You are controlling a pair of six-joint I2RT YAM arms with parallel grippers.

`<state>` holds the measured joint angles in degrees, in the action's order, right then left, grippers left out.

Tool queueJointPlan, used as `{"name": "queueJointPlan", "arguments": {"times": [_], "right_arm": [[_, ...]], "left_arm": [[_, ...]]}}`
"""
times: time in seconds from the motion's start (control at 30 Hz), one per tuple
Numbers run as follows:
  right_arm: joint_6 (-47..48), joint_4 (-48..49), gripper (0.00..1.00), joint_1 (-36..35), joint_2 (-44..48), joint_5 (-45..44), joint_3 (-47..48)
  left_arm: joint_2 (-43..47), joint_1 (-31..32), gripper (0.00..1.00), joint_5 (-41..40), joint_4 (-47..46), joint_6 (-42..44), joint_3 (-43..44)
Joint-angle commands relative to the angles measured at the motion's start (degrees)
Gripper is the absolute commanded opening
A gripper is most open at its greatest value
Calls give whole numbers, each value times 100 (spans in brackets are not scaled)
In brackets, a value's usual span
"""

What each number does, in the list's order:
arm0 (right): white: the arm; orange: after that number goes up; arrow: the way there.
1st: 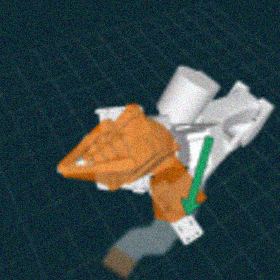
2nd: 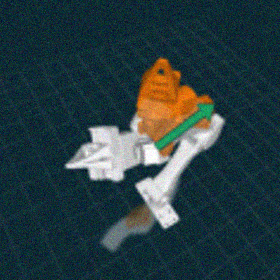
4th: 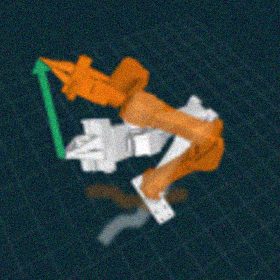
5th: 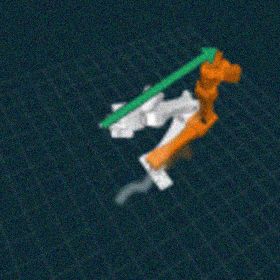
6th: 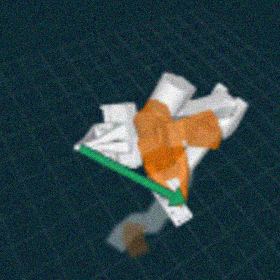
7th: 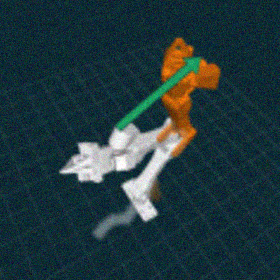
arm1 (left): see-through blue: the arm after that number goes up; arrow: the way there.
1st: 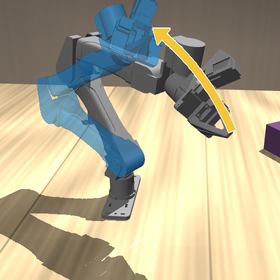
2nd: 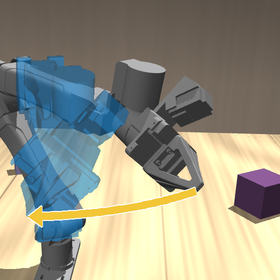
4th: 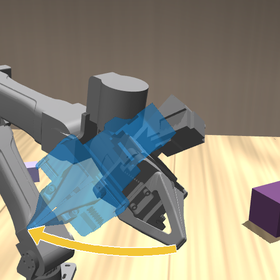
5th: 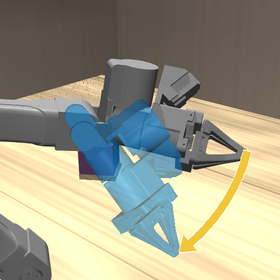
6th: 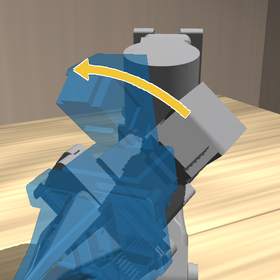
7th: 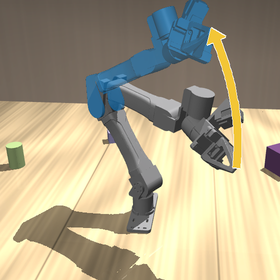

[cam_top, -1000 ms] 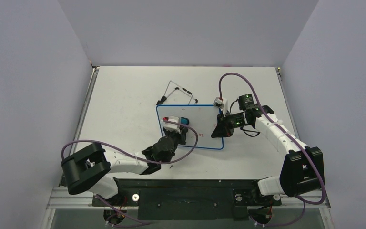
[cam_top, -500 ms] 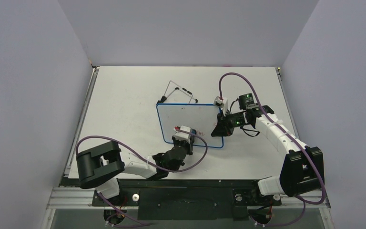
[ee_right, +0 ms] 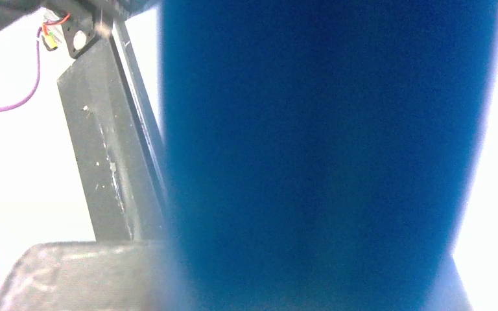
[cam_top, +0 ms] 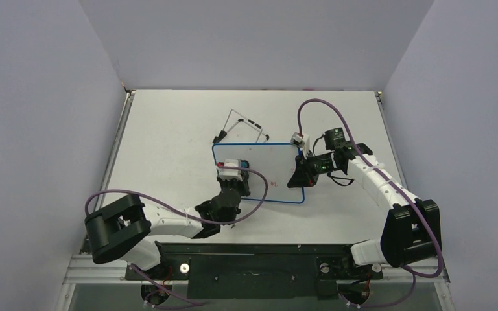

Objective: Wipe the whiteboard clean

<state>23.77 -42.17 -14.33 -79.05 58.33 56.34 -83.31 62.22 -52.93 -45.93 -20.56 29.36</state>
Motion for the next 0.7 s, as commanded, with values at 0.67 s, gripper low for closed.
{"name": "queueJointPlan", "arguments": {"times": [0.67], "right_arm": [[154,-242,0,-62,168,13,-3]], "left_arm": [[-427,96,0,-274,425,-274,586]]}}
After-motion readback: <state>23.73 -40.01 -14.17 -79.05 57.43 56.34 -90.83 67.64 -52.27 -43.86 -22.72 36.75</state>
